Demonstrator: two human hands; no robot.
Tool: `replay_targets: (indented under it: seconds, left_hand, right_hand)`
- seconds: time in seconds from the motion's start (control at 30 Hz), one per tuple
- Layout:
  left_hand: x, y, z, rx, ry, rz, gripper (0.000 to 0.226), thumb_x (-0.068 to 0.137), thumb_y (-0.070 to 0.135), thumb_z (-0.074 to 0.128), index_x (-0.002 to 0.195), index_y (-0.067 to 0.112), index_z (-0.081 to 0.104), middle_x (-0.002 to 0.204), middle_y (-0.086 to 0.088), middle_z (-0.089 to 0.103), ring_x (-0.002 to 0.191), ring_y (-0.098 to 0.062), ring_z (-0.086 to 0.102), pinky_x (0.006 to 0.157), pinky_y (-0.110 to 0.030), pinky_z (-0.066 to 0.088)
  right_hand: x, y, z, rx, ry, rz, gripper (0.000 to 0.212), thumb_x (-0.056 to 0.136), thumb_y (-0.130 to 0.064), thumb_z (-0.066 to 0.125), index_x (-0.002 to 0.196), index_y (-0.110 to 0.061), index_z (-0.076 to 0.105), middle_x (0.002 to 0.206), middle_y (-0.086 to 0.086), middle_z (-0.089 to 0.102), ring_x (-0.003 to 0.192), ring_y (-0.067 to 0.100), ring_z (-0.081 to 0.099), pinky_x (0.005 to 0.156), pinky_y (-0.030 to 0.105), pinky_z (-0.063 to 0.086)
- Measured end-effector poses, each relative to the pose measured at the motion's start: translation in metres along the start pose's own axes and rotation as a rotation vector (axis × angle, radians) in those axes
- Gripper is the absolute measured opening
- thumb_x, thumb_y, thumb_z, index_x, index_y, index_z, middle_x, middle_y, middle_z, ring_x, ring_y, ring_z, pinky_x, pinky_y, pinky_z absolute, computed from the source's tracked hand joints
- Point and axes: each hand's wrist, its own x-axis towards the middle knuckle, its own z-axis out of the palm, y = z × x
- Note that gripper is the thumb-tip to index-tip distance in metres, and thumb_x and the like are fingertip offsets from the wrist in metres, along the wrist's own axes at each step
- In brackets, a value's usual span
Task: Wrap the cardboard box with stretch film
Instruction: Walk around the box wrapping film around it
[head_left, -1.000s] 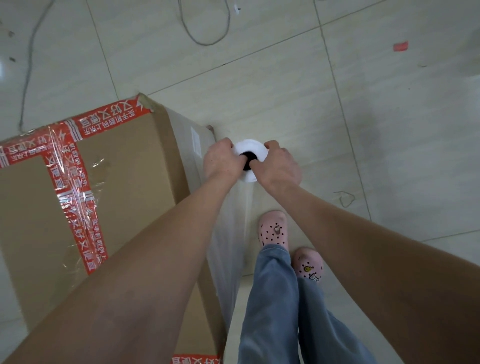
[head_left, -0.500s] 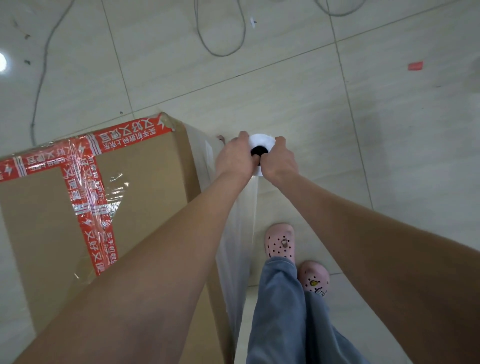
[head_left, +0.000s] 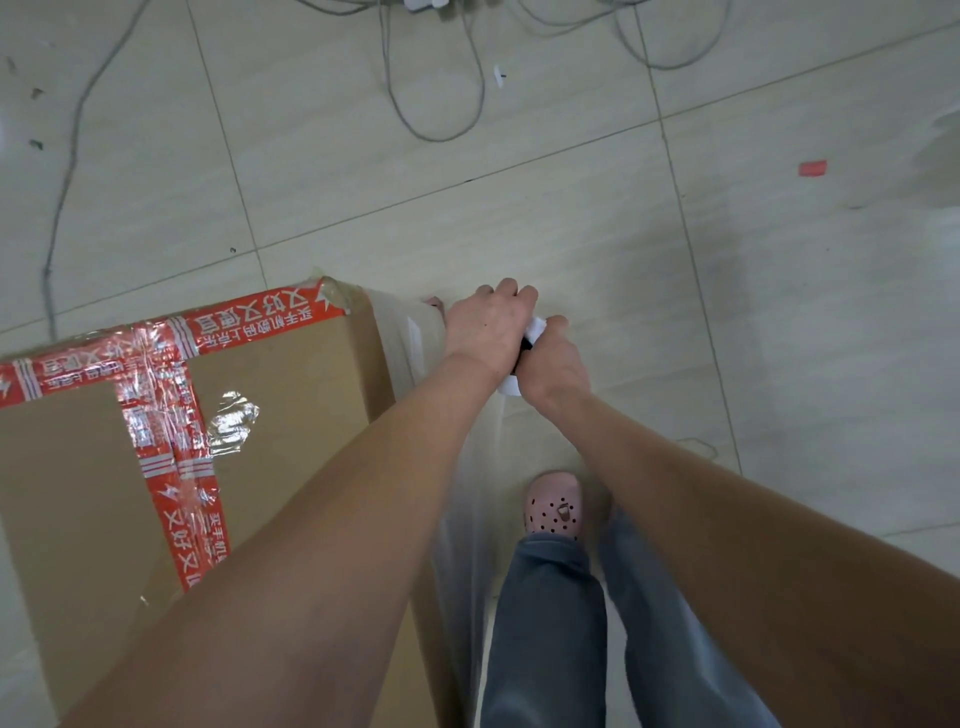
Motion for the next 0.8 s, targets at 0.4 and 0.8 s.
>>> replay_targets:
  seconds: [0.4,0.8]
  left_hand:
    - [0.016,-0.028,-0.006,-0.513,0.021,-0.476,0.012,0.083,0.017,0.051,0.093,0.01,0.054,0.093,-0.008,0.059,0.085,-0.029,0.057,0.064,-0.032,0.04]
    - [0.029,-0.032,-0.021,-0.78,-0.011,-0.771,0.032,0.083,0.025,0.06,0.107,0.006,0.049,0.105,-0.012,0.061,0.096,-0.031,0.059,0.067,-0.034,0.044]
  right_hand:
    - [0.023,-0.055,-0.02,-0.389,0.146,-0.238,0.03,0.085,-0.01,0.048,0.11,-0.026,0.054,0.111,-0.001,0.05,0.078,0.024,0.048,0.066,0.03,0.034]
    - [0.049,-0.084,-0.026,-0.33,0.045,-0.181,0.044,0.089,-0.018,0.049,0.131,-0.029,0.048,0.119,0.004,0.06,0.105,0.028,0.058,0.074,0.029,0.04]
